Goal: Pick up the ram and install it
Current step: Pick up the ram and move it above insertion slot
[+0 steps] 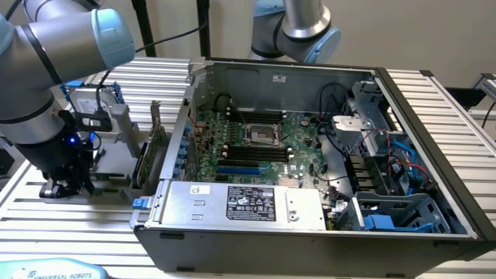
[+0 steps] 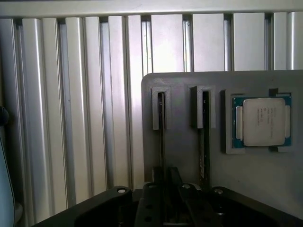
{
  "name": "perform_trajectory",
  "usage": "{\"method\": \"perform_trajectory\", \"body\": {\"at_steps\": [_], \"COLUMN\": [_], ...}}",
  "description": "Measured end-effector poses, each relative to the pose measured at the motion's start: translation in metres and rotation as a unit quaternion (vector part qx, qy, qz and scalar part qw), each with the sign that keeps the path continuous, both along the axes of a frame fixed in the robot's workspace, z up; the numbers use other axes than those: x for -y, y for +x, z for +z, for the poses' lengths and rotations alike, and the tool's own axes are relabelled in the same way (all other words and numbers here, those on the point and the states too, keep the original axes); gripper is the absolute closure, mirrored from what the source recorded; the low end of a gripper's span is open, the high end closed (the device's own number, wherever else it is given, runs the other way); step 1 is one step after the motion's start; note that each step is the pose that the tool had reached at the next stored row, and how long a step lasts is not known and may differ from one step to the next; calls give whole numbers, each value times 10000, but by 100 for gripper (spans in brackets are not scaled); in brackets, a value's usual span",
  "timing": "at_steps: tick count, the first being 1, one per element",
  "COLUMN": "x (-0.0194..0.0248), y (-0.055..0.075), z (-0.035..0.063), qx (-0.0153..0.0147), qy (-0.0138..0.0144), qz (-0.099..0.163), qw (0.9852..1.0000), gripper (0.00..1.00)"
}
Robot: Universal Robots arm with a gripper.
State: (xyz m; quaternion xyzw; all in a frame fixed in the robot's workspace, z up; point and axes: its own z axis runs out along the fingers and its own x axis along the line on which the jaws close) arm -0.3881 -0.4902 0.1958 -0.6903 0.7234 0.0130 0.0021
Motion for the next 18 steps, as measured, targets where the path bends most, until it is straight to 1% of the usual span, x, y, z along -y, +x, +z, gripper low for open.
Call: {"method": "perform_trajectory", "body": {"at_steps": [1, 2, 10, 13, 18], "x": [0, 0, 3, 26, 86], "y": [0, 0, -1, -1, 0], "z": [0, 0, -1, 0, 0], "qx": [0, 0, 0, 0, 0], "qy": [0, 0, 1, 0, 1], "qz": [0, 0, -1, -1, 0], "qw": [10000, 10000, 10000, 10000, 10000], "gripper": [82, 87, 87, 87, 87]}}
